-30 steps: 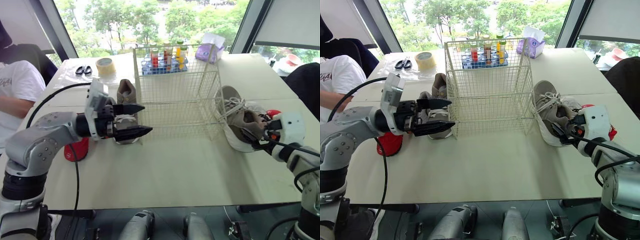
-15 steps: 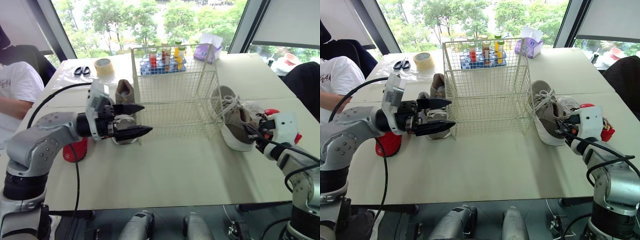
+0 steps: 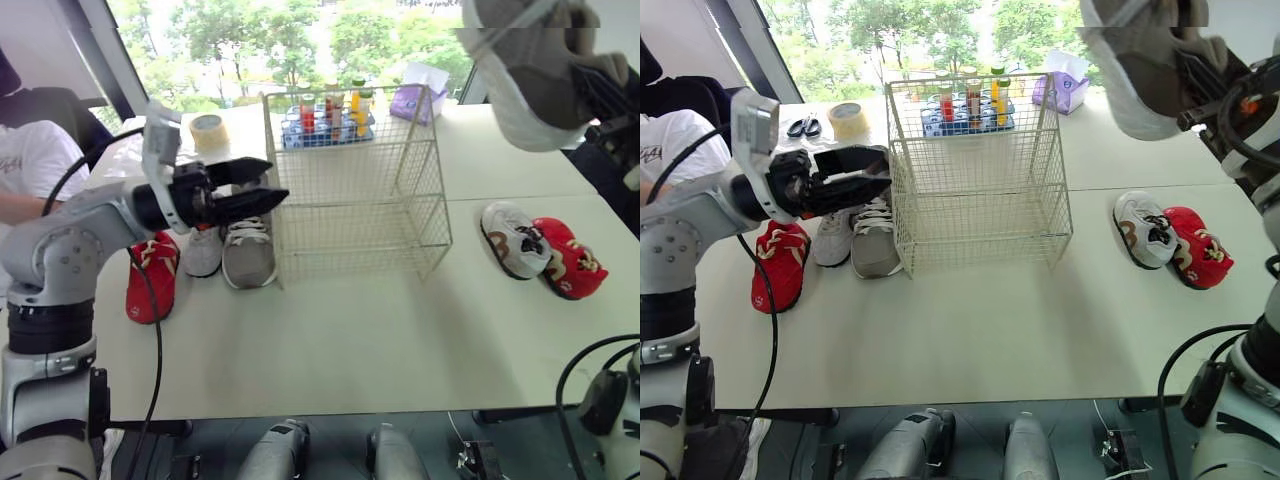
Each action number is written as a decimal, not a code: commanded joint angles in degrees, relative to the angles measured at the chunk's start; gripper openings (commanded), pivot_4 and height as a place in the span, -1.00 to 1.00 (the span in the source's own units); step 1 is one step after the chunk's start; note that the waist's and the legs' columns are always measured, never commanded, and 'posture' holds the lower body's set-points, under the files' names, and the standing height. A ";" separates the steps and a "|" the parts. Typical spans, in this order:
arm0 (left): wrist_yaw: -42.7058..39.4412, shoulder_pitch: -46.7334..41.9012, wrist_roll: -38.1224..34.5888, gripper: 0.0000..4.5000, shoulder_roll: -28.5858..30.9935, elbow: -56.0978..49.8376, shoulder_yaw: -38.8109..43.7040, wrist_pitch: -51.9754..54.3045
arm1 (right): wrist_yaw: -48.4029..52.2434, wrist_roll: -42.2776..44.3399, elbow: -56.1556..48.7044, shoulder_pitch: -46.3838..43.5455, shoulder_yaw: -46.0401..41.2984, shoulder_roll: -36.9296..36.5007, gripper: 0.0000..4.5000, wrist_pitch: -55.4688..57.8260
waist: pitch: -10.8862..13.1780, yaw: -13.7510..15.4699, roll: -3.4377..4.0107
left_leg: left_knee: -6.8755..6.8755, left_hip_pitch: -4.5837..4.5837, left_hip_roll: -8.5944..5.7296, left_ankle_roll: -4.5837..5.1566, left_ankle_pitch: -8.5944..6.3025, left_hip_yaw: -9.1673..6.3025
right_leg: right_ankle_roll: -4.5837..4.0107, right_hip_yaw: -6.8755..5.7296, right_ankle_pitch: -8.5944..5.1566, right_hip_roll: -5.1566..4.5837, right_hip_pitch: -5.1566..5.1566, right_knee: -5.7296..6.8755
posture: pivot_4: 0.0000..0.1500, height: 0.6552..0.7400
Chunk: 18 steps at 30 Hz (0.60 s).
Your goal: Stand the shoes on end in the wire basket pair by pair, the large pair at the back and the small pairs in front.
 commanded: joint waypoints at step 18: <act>-7.57 -13.13 3.58 1.00 3.27 19.07 2.38 4.19 | 26.79 -8.06 7.10 -5.62 21.88 -5.31 -0.94 -39.52 | 0.11 -1.03 -0.20 | 0.07 -0.02 0.00 -0.32 0.19 0.00 | 0.02 0.00 0.01 -0.01 -0.09 0.10 | 1.00 1.00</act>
